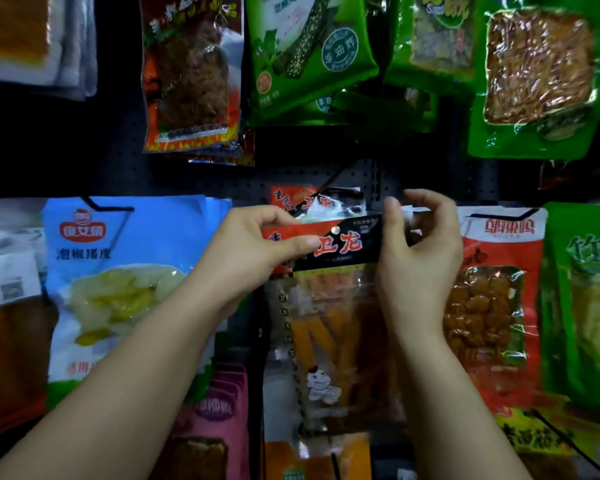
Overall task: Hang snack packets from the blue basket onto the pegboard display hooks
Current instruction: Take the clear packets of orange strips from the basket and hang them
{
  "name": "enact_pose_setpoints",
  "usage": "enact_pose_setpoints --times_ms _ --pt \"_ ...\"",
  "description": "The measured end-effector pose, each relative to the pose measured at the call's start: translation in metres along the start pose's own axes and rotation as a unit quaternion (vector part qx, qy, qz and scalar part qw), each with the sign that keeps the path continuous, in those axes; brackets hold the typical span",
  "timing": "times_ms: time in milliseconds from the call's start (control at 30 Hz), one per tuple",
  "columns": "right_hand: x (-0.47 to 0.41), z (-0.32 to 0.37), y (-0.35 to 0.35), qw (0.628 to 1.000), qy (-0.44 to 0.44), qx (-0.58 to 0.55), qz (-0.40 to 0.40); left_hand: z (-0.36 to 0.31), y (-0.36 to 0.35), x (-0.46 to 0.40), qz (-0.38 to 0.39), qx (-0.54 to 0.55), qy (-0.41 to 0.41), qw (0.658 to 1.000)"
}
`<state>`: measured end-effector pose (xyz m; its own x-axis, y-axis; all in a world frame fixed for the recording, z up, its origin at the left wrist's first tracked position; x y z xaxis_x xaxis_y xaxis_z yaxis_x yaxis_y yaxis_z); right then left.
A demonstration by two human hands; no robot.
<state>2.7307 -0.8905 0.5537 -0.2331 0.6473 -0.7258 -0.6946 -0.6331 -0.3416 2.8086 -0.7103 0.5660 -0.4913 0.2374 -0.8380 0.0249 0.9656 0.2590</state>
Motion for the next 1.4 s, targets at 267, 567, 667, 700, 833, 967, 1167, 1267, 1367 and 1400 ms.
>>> enact_pose_setpoints --times_ms 267,567,667,700,833,967,1167,1267,1367,1400 --pt "-0.009 0.036 0.002 0.997 0.074 -0.008 0.030 -0.043 0.010 -0.017 -0.099 0.051 -0.114 0.987" --pt "-0.043 0.074 -0.002 0.993 0.111 0.030 0.019 -0.075 0.010 -0.044 -0.116 0.067 -0.135 0.982" --pt "-0.050 0.069 -0.011 0.991 0.092 0.085 0.038 -0.070 0.007 -0.047 -0.119 0.073 -0.121 0.983" --pt "-0.050 0.068 -0.013 0.990 0.091 0.104 0.042 -0.068 0.006 -0.047 -0.121 0.075 -0.116 0.983" --pt "-0.046 0.064 -0.017 0.985 0.102 0.135 0.037 -0.060 0.007 -0.047 -0.123 0.072 -0.115 0.983" --pt "-0.043 0.050 -0.026 0.978 0.087 0.179 0.067 -0.040 0.006 -0.045 -0.118 0.053 -0.098 0.987" --pt "-0.009 0.011 -0.035 0.965 0.102 0.204 0.132 -0.005 0.000 -0.049 -0.131 -0.011 -0.081 0.988" --pt "0.009 -0.029 -0.035 0.958 0.058 0.216 0.177 0.017 -0.008 -0.040 -0.121 -0.056 -0.079 0.988" --pt "0.017 -0.064 -0.039 0.951 0.009 0.224 0.214 0.046 -0.015 -0.026 -0.111 -0.065 -0.039 0.991" --pt "0.018 -0.073 -0.042 0.948 -0.001 0.226 0.223 0.055 -0.016 -0.023 -0.113 -0.074 -0.027 0.990"
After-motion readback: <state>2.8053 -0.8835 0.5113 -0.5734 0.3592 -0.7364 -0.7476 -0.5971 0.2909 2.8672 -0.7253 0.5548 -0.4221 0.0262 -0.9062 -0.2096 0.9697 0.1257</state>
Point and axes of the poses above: each hand's wrist, its own x-axis away from the middle knuckle, its own y-axis out of the back of the hand, z = x × y, the point moved 7 cm from there along -x, towards the middle knuckle, and after that the axes turned 13 degrees about -y, right-handed, at the moved point
